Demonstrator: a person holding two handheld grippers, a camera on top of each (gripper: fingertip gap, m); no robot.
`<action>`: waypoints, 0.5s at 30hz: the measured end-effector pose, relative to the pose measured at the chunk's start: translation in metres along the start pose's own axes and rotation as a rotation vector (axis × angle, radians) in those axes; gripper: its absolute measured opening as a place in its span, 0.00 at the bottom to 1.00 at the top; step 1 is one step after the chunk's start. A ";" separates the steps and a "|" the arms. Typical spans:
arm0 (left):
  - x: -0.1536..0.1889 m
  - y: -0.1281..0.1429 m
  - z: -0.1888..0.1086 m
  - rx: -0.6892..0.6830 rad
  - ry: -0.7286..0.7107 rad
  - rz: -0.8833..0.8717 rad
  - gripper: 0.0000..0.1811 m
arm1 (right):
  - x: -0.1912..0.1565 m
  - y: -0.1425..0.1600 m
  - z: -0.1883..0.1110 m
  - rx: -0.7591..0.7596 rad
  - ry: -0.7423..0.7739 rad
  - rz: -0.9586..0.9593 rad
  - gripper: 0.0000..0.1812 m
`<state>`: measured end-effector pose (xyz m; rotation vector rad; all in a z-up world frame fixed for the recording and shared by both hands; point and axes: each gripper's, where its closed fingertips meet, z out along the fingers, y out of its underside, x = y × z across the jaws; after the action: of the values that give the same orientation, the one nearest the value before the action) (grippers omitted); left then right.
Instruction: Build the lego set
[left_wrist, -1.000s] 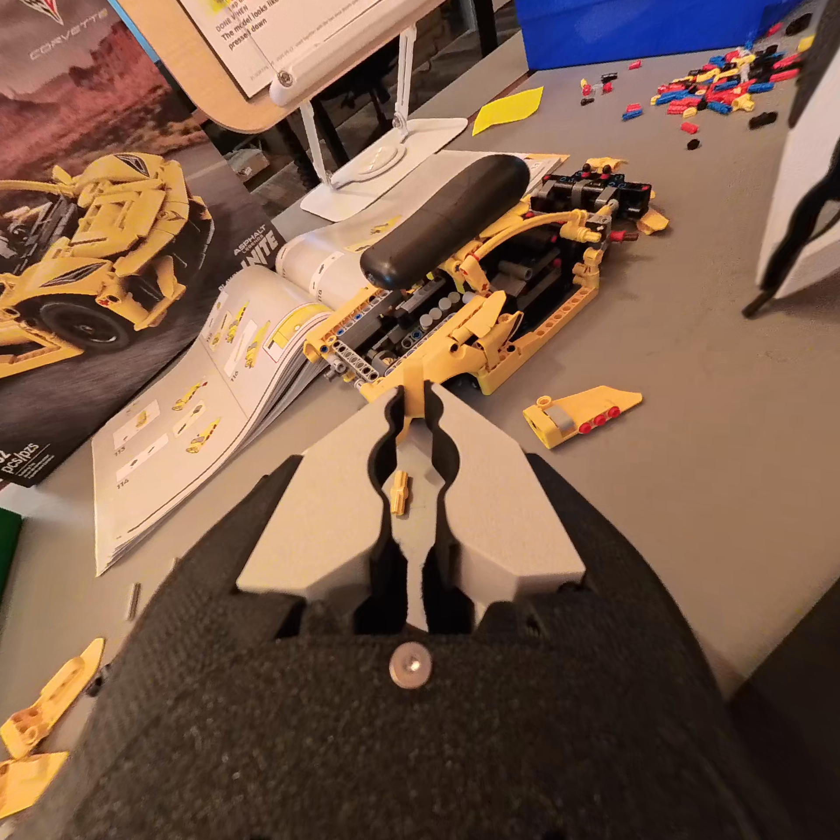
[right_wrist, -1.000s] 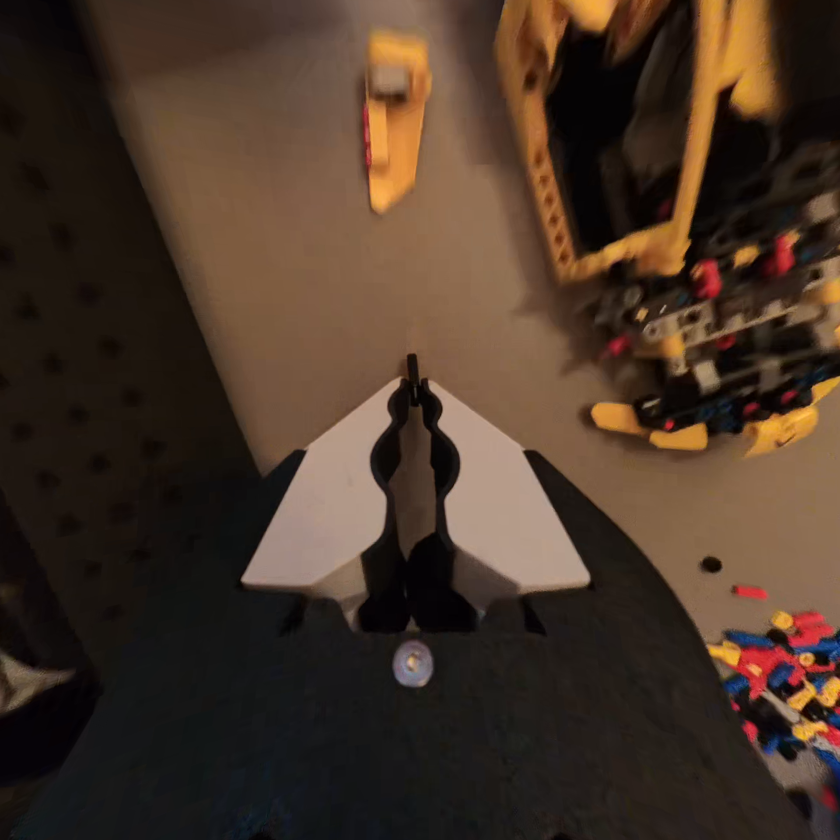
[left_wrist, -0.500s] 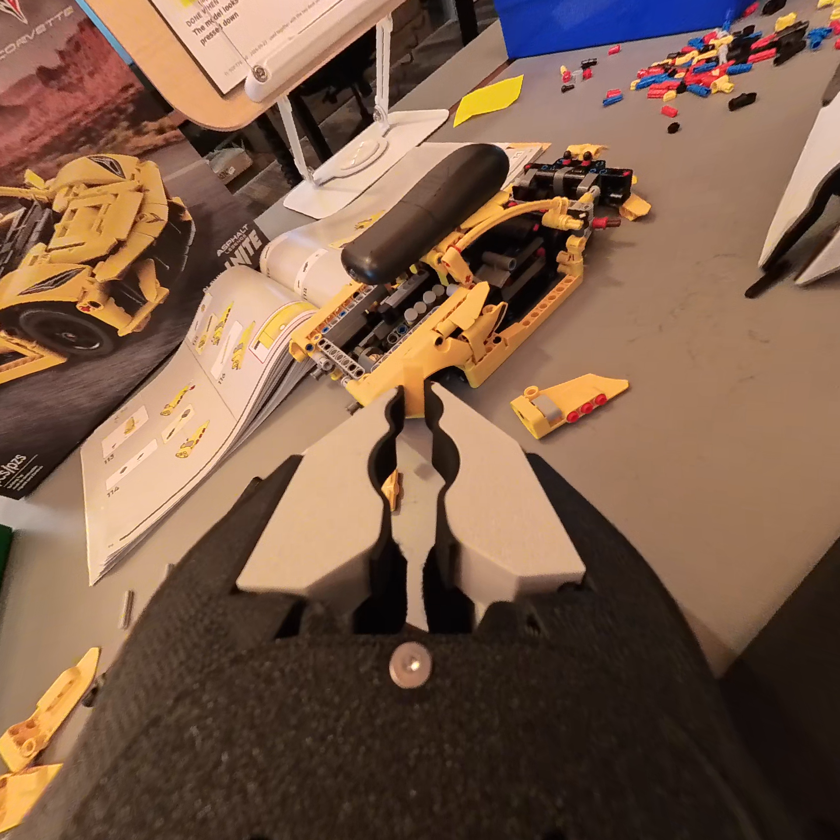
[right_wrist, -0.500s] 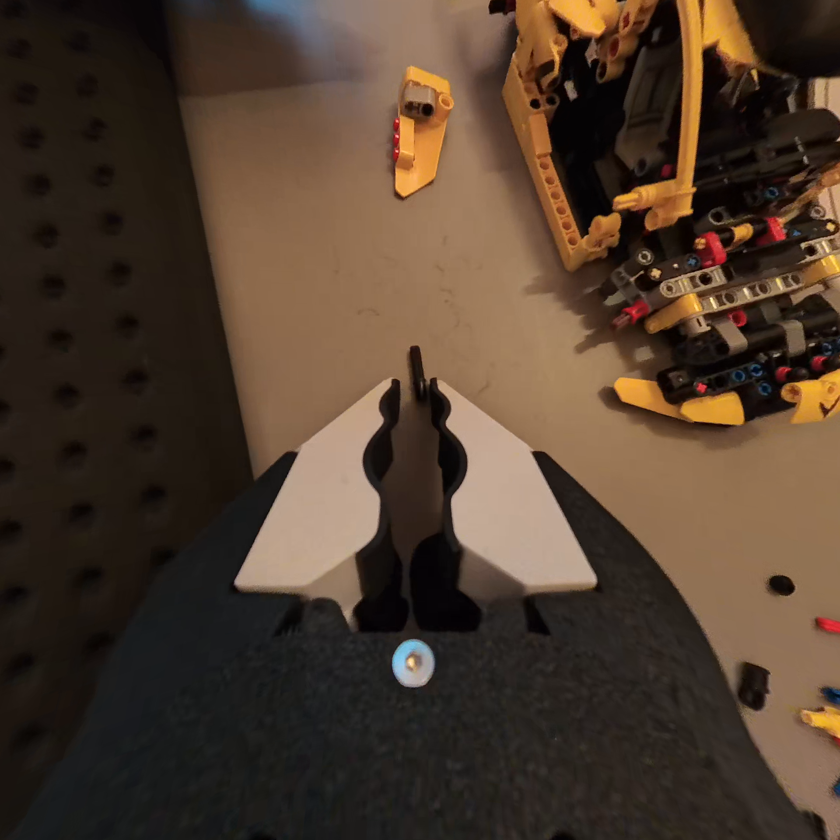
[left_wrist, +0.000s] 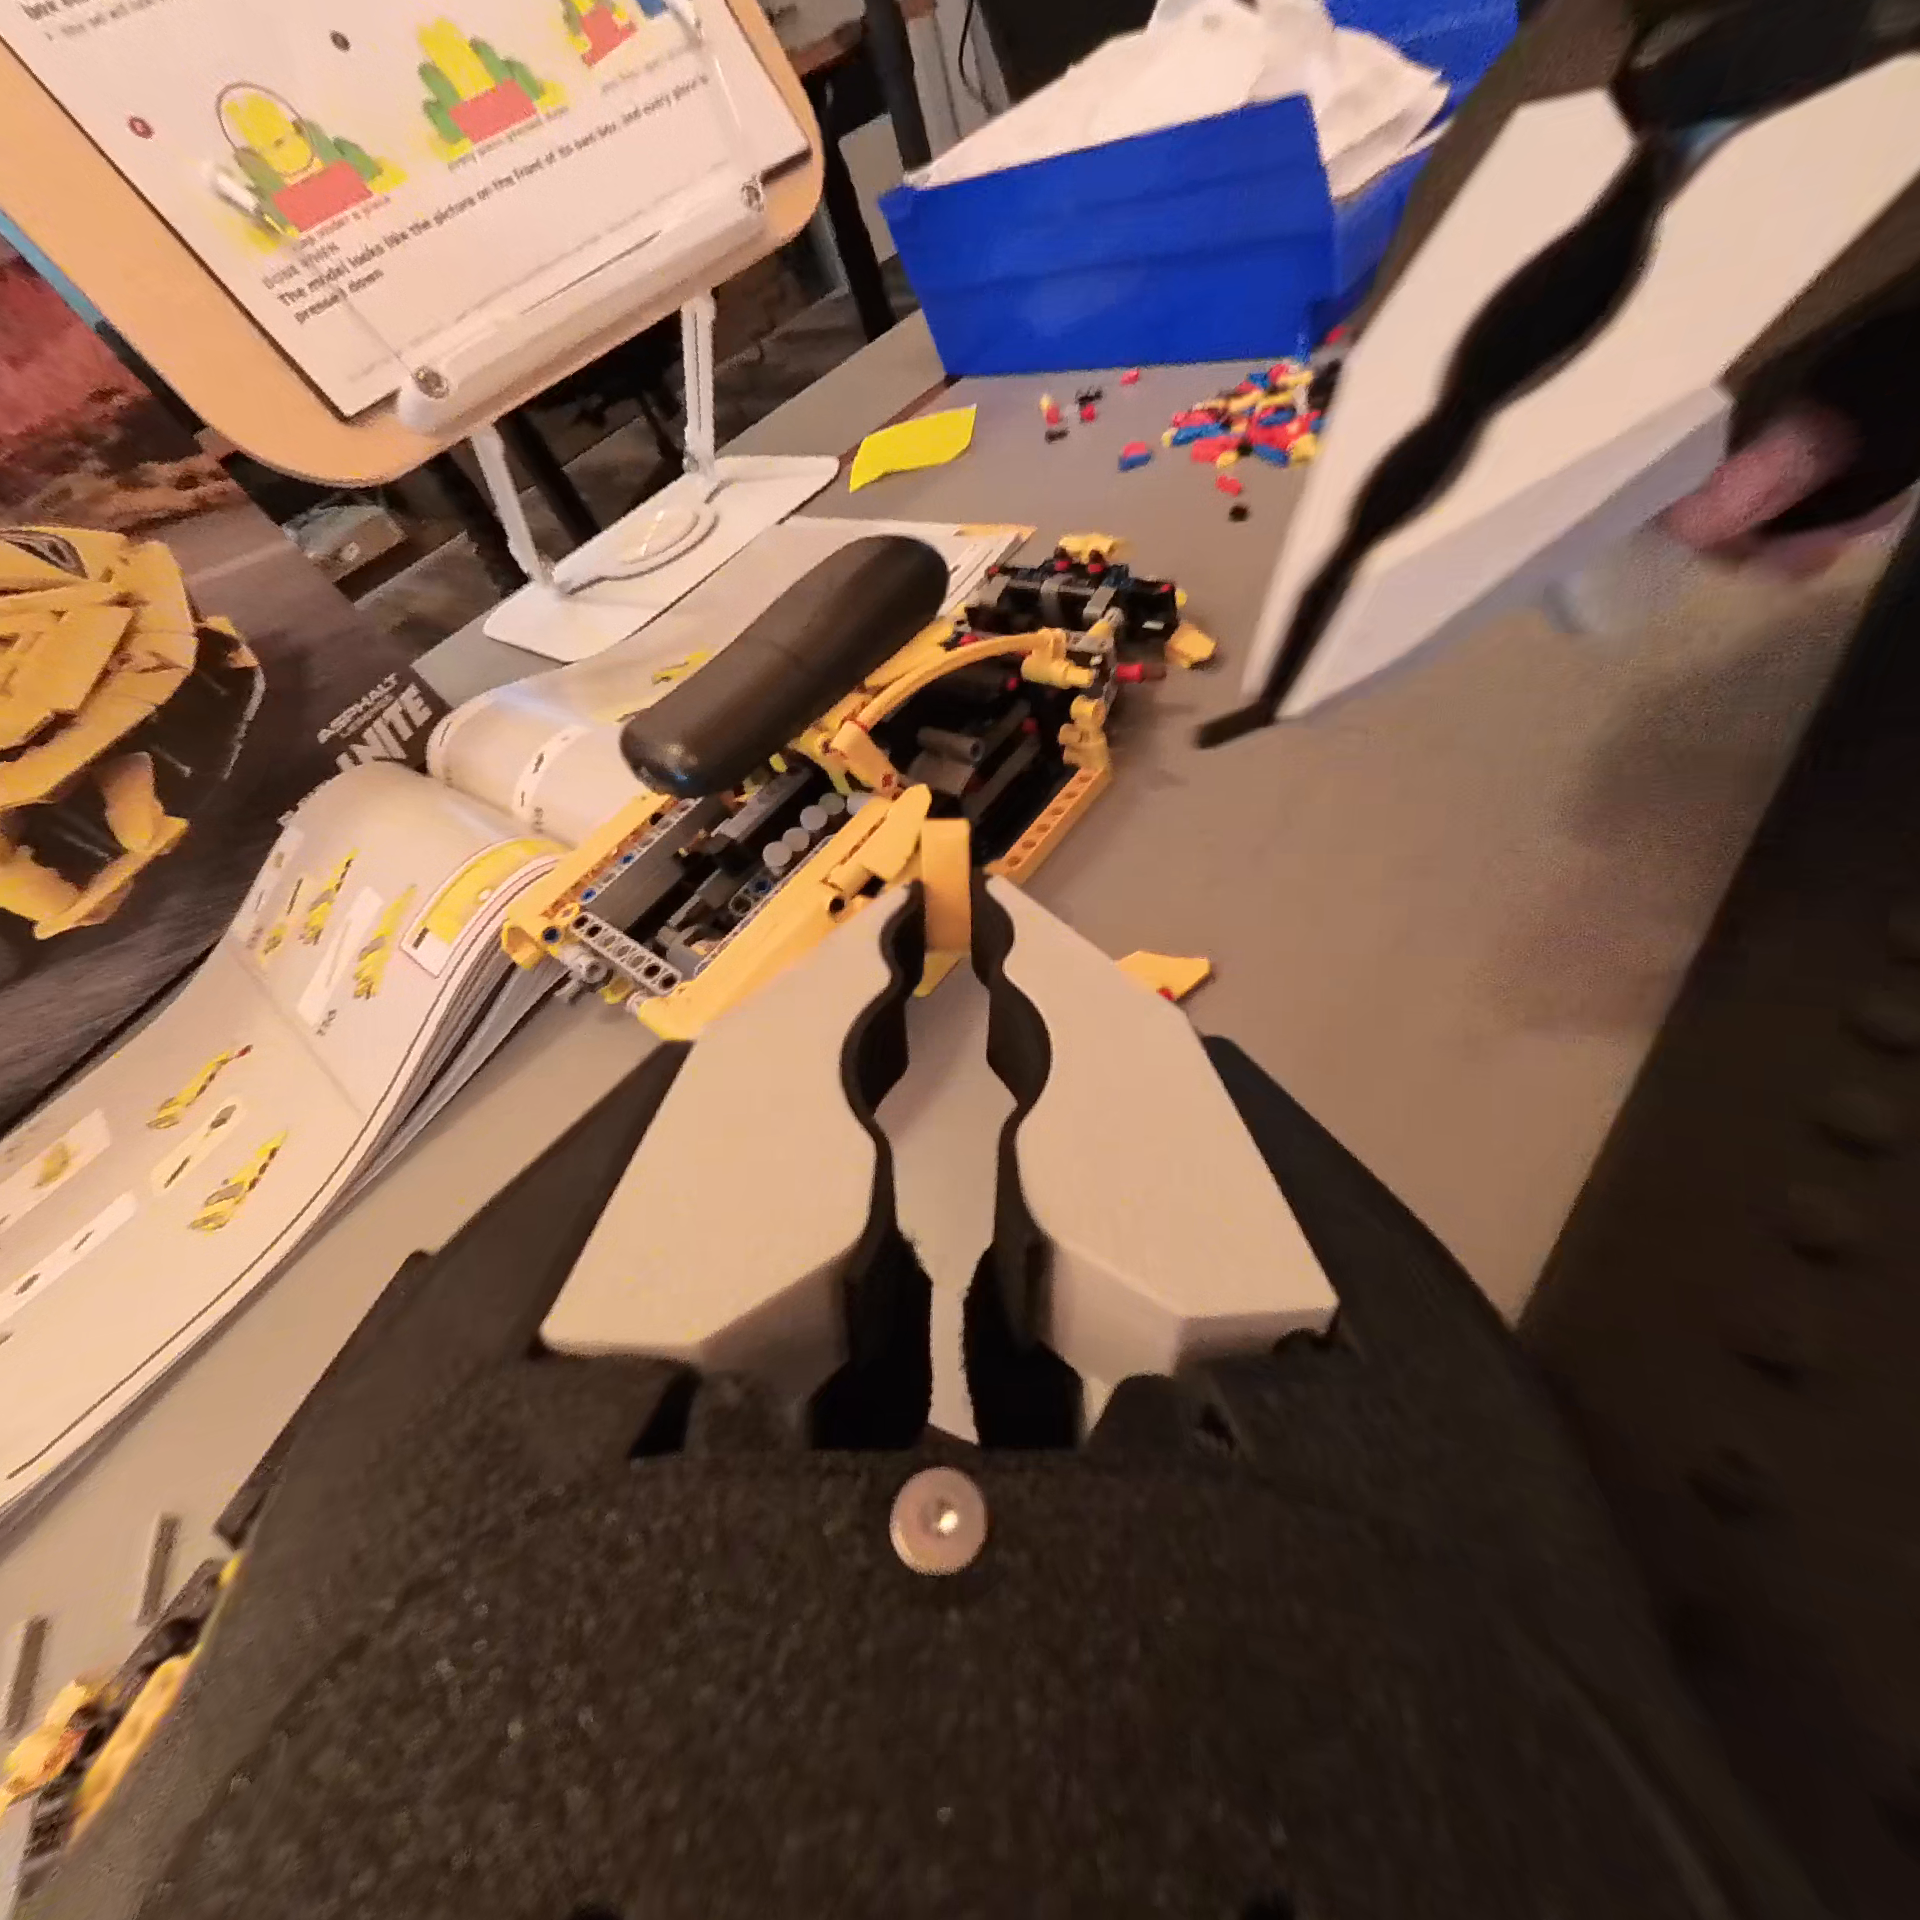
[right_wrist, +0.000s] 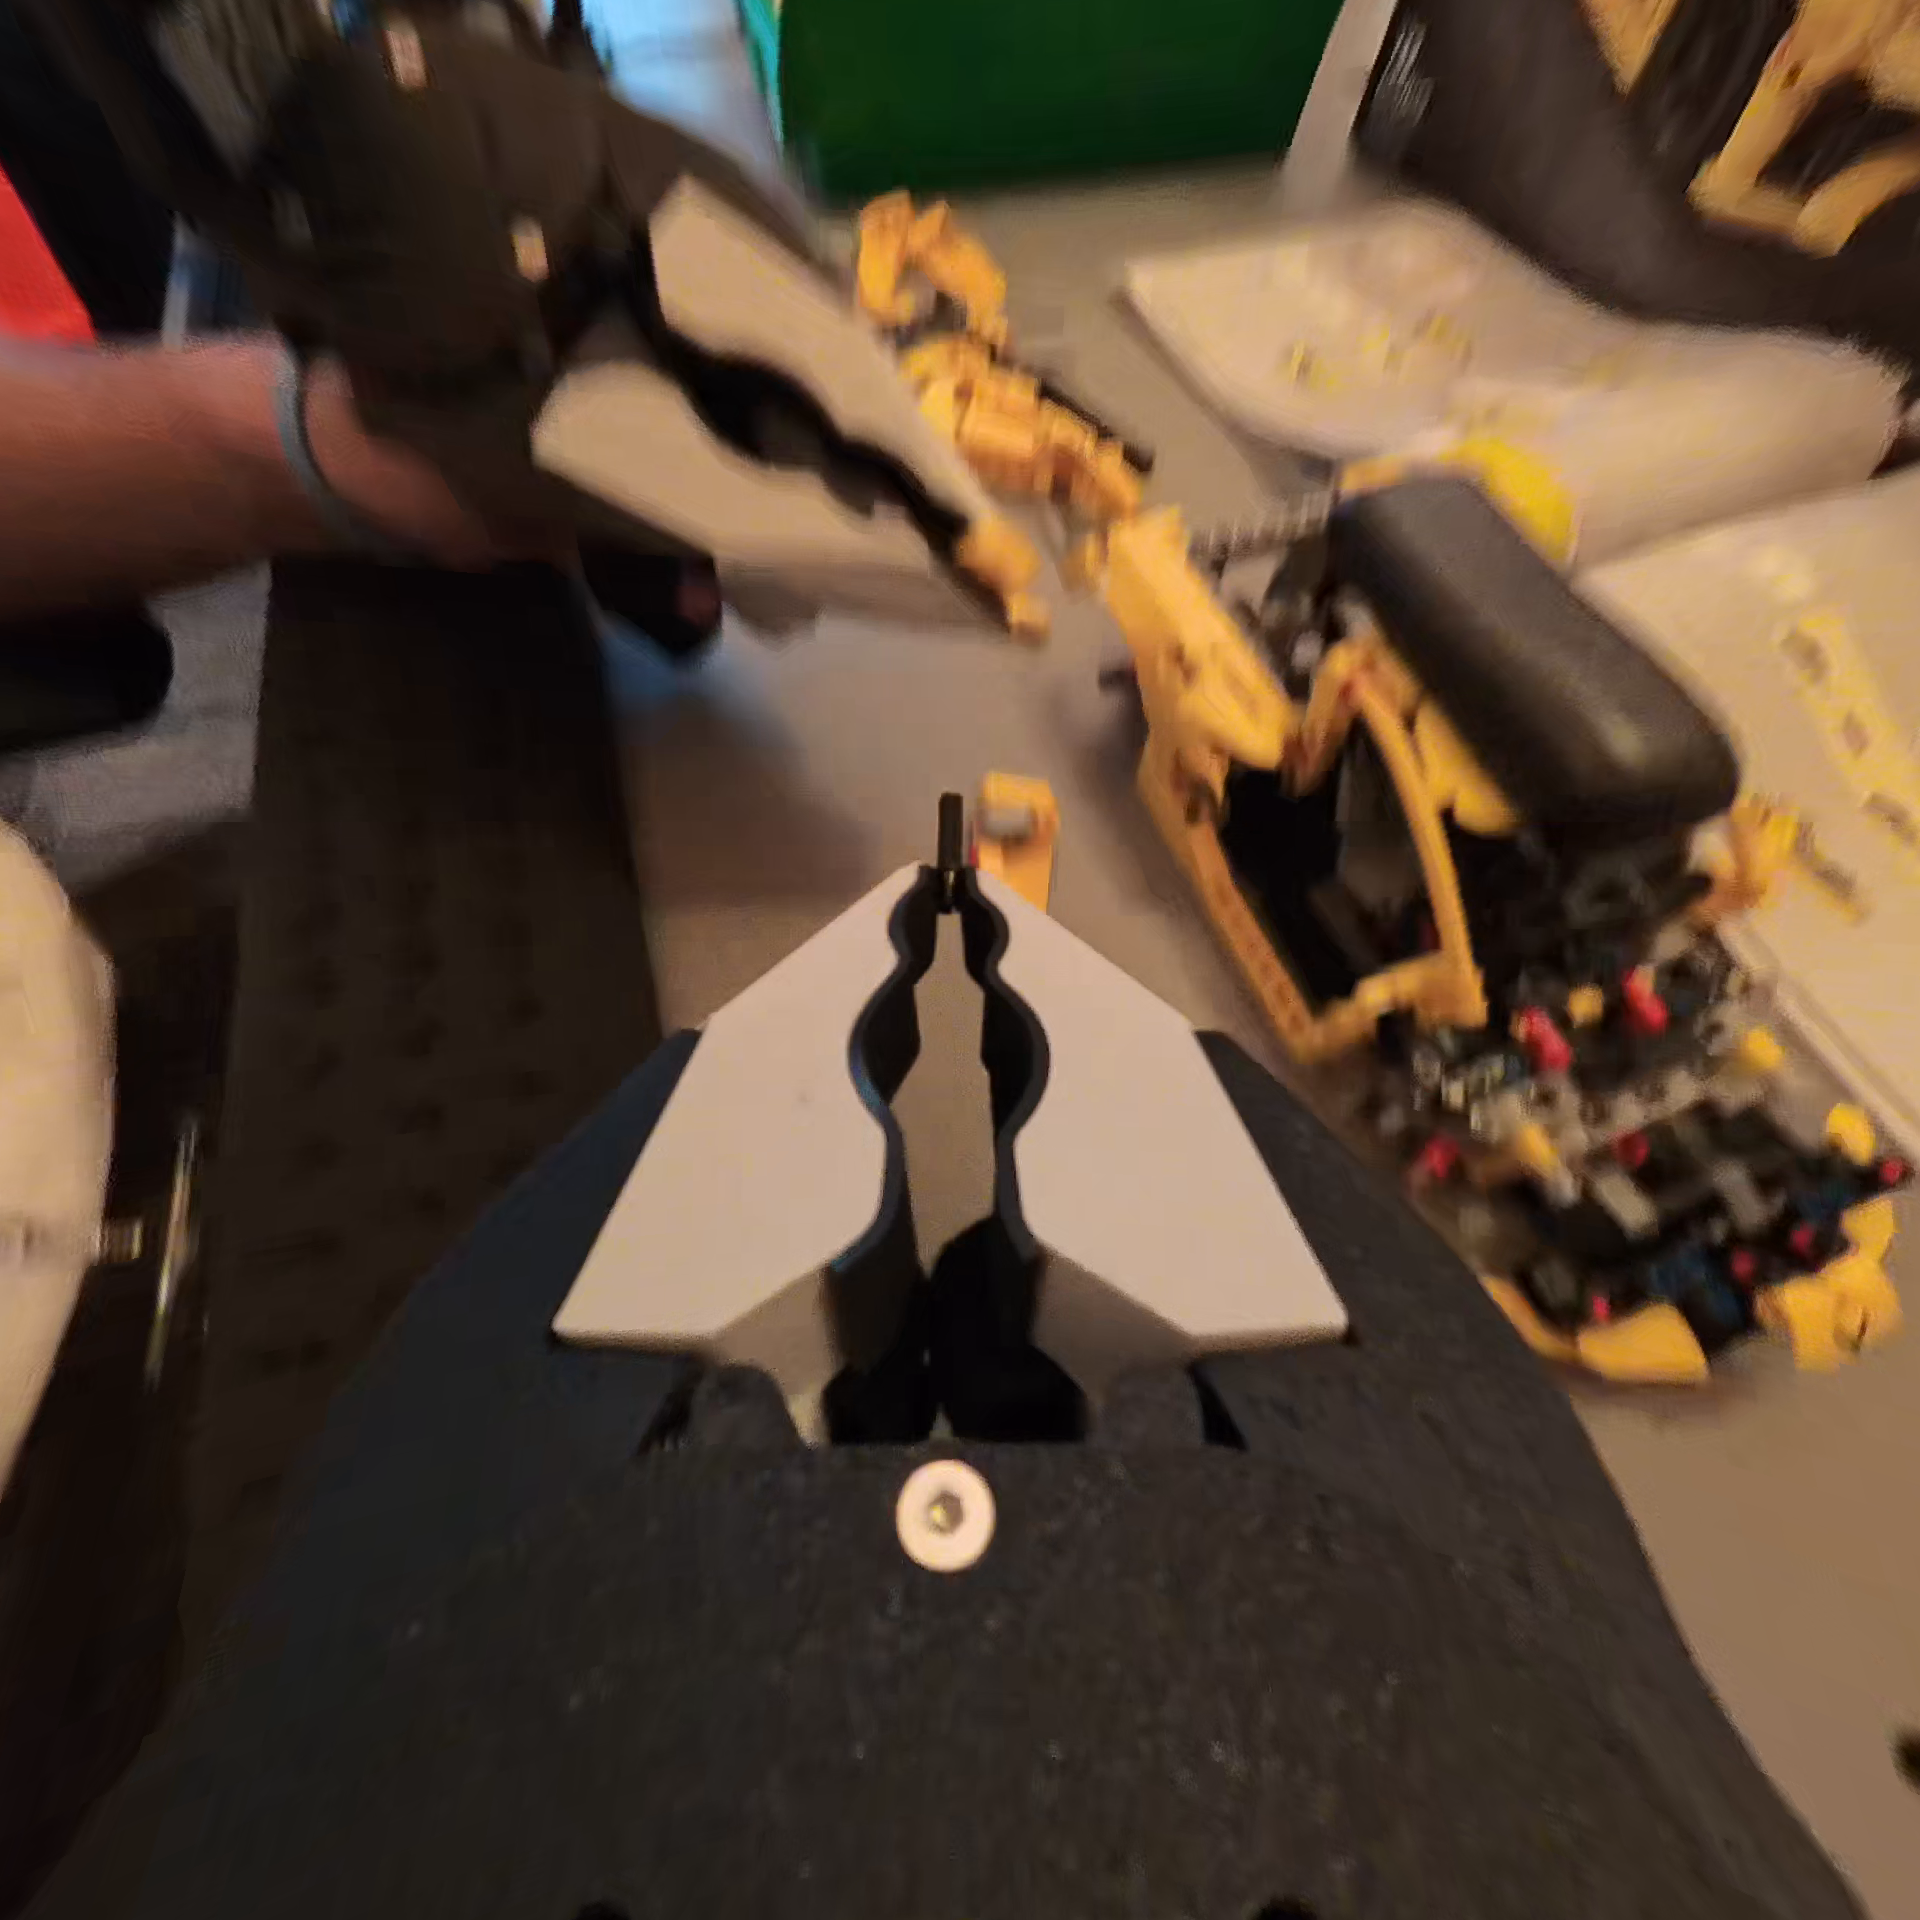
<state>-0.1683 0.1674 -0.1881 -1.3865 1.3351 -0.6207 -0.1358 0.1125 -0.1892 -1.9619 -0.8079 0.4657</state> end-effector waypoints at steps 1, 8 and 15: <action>0.001 -0.002 -0.001 0.013 0.010 -0.011 0.04 | -0.001 -0.016 0.007 0.038 0.040 0.008 0.01; -0.001 -0.001 -0.002 0.012 0.048 -0.138 0.04 | -0.001 -0.037 0.041 0.047 0.147 0.080 0.02; -0.004 0.002 0.000 -0.011 0.015 -0.116 0.04 | 0.004 -0.034 0.046 0.020 0.184 0.177 0.01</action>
<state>-0.1701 0.1710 -0.1884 -1.4788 1.2780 -0.7030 -0.1723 0.1556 -0.1822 -2.0328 -0.5146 0.3872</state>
